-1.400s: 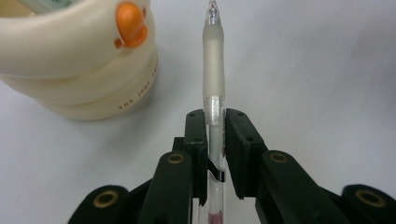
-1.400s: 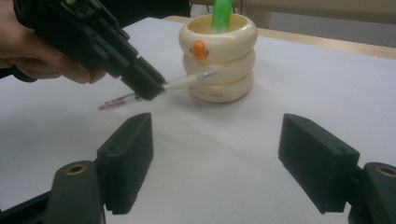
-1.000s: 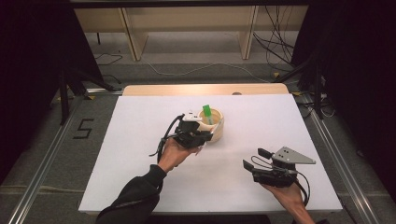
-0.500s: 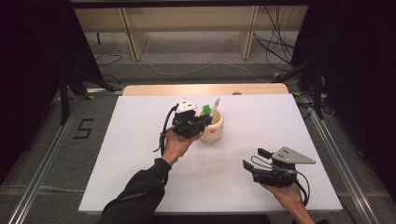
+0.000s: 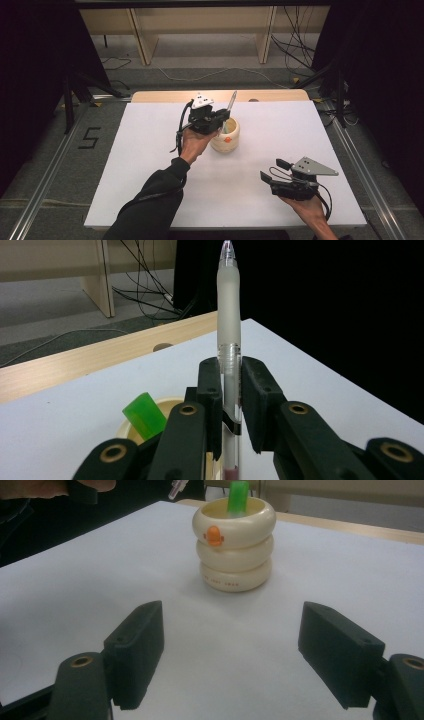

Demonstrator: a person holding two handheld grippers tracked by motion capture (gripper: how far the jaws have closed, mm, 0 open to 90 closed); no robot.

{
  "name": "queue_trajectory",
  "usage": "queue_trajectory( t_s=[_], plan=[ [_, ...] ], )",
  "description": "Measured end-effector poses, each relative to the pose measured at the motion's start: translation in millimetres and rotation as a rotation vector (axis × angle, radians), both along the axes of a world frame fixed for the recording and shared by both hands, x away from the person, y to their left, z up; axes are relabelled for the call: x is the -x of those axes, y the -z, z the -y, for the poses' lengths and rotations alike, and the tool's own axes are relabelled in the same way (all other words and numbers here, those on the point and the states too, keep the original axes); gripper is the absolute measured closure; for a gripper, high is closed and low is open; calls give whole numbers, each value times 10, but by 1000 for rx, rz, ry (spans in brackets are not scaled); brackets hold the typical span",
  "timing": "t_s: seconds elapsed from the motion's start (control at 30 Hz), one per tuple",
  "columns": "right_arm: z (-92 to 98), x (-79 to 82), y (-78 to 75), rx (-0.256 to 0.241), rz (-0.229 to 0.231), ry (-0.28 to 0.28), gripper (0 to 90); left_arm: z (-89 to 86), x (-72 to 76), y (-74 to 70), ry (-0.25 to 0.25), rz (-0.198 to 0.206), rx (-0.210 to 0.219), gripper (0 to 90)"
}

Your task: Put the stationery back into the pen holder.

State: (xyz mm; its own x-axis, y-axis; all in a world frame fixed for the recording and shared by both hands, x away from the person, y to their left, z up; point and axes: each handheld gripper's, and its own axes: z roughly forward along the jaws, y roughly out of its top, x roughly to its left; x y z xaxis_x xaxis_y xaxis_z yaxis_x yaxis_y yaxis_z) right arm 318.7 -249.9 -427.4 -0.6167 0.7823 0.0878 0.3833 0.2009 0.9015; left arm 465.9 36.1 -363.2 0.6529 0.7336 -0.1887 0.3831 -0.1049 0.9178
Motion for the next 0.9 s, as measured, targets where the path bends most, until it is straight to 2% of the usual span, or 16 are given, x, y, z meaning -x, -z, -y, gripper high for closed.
queue_trajectory(
  t_s=[0.17, 0.5, 0.57, 0.9],
  plan=[
    [3, -4, 2, -2, 2, -1, 272, 32, -68, 0, -12, 11, -3, 794],
    [2, 3, -2, -7, -4, -1, 273, 86, -233, 84, -53, -15, 15, 794],
    [2, 2, -2, -7, -4, -1, 273, 95, -260, 105, -53, -17, 7, 794],
    [1, 7, -6, -8, -1, -4, 272, 117, -320, 198, -71, -13, 5, 794]
  ],
)
